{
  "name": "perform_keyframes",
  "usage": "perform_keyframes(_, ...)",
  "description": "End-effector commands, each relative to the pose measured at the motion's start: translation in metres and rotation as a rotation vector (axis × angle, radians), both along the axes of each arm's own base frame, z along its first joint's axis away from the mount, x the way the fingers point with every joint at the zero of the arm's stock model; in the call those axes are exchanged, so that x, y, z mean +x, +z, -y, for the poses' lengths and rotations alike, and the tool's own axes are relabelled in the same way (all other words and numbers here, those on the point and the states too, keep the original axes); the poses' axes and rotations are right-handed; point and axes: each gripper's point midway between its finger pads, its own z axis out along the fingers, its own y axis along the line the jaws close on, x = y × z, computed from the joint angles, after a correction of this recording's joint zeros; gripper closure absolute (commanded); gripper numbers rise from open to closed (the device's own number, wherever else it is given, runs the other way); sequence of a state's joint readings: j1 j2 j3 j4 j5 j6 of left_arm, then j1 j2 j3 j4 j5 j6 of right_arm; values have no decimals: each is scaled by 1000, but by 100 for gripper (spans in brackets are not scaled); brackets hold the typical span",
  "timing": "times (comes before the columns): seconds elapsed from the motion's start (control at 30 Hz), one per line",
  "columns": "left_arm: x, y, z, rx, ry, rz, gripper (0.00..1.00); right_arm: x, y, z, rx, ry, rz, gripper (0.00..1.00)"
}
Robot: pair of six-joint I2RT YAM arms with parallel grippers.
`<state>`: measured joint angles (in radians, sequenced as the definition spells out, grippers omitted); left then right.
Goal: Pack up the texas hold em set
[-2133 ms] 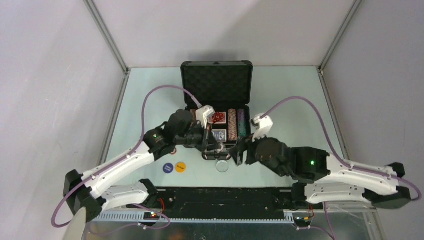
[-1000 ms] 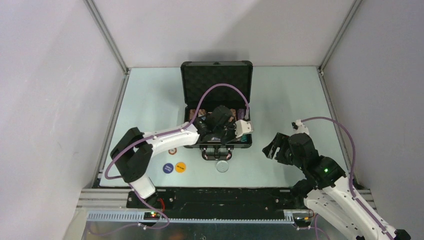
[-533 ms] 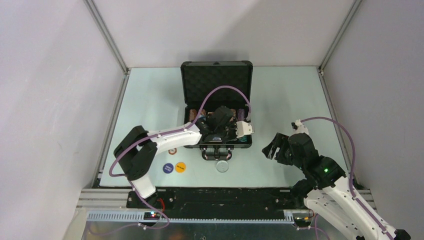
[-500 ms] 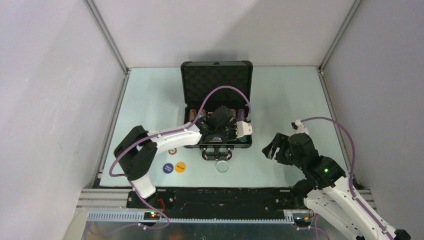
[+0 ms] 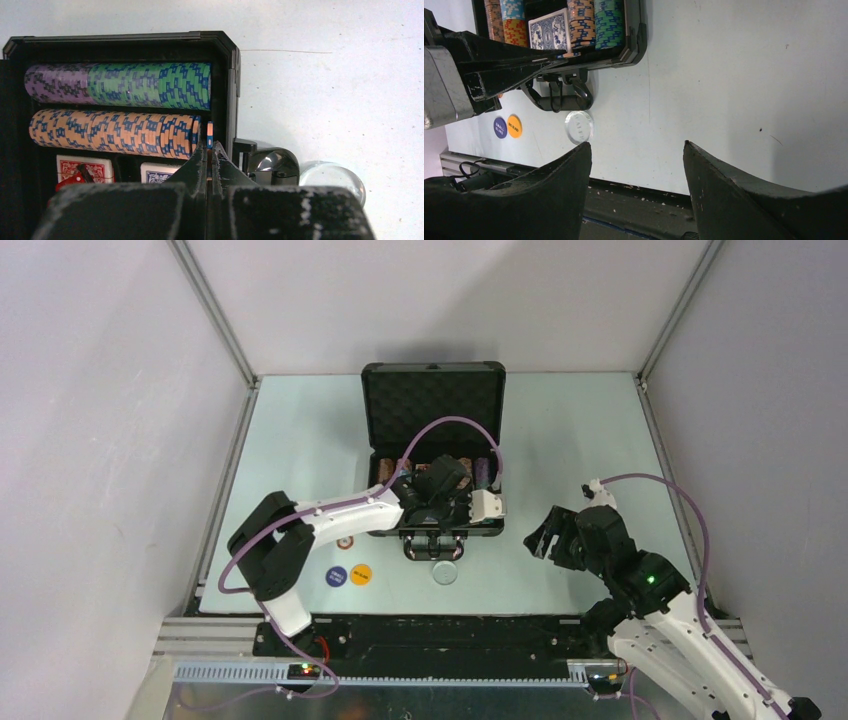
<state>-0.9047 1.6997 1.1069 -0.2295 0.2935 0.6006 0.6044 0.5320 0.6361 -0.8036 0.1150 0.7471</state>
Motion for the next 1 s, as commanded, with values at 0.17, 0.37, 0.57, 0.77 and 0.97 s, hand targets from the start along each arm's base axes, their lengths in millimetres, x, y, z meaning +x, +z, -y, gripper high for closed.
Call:
perform_keyframes(0.17, -5, 8, 5, -13, -50, -14, 100, 1, -1, 0, -10, 7, 0, 29)
perform_keyframes(0.37, 5, 6, 6, 8, -29, 11, 100, 1, 0, 0, -9, 9, 0, 29)
perform_keyframes(0.57, 15, 4, 8, 26, -13, 38, 100, 1, -1, -1, -10, 18, -3, 29)
perform_keyframes(0.77, 25, -2, 8, 56, 6, 68, 100, 1, -2, -2, -11, 21, -5, 29)
perform_keyframes(0.97, 31, -8, 7, 82, 16, 85, 100, 0, -3, -3, -13, 31, -11, 29)
